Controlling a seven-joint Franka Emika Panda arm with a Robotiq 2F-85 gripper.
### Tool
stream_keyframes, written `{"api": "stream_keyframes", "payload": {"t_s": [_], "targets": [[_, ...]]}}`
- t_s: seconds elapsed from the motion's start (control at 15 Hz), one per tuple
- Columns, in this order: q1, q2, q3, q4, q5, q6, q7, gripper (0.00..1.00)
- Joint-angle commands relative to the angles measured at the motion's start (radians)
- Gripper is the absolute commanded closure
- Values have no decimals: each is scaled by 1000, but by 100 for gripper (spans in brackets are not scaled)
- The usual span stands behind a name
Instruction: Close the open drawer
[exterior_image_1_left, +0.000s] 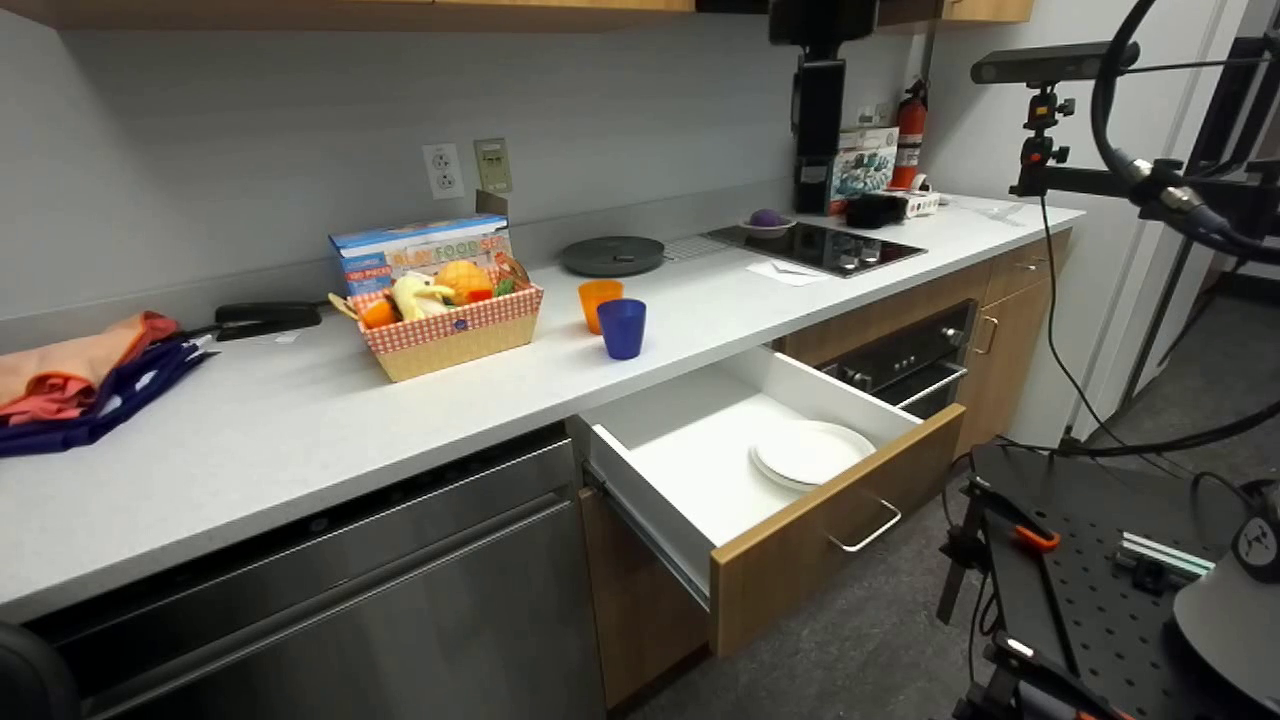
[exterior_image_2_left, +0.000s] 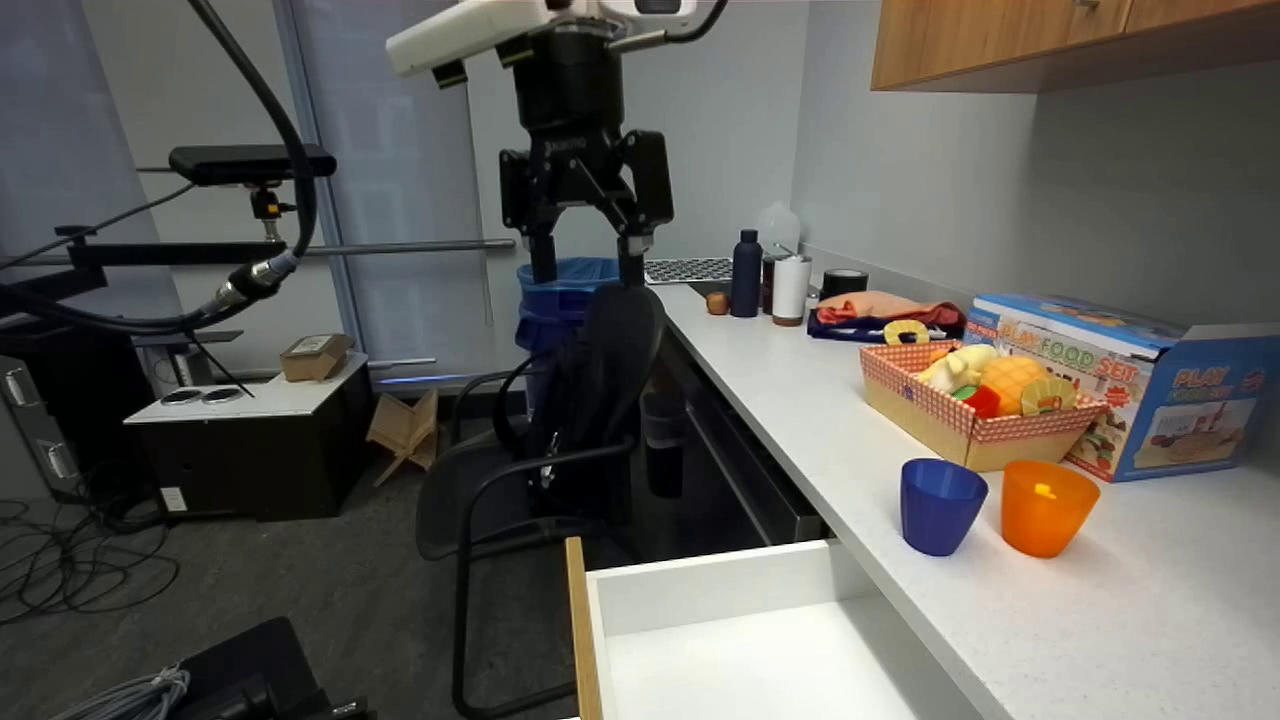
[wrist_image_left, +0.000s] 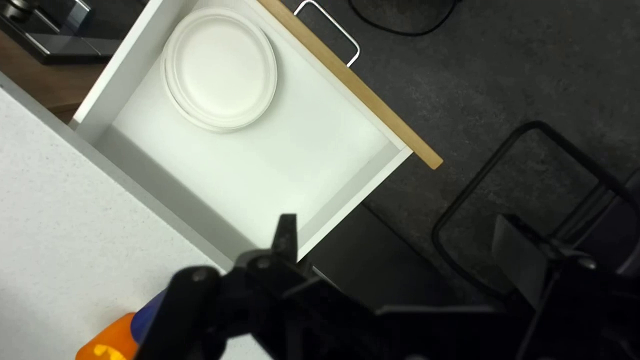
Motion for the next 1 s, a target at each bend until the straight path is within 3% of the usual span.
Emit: {"api": "stream_keyframes", "payload": {"t_s": [0.0, 0.33, 0.93], "targets": [[12, -20, 11, -73, 20, 19, 58, 0], [27, -20, 12, -209, 97, 70, 100, 0], [17, 20, -38, -480, 207, 360, 46, 0]]}}
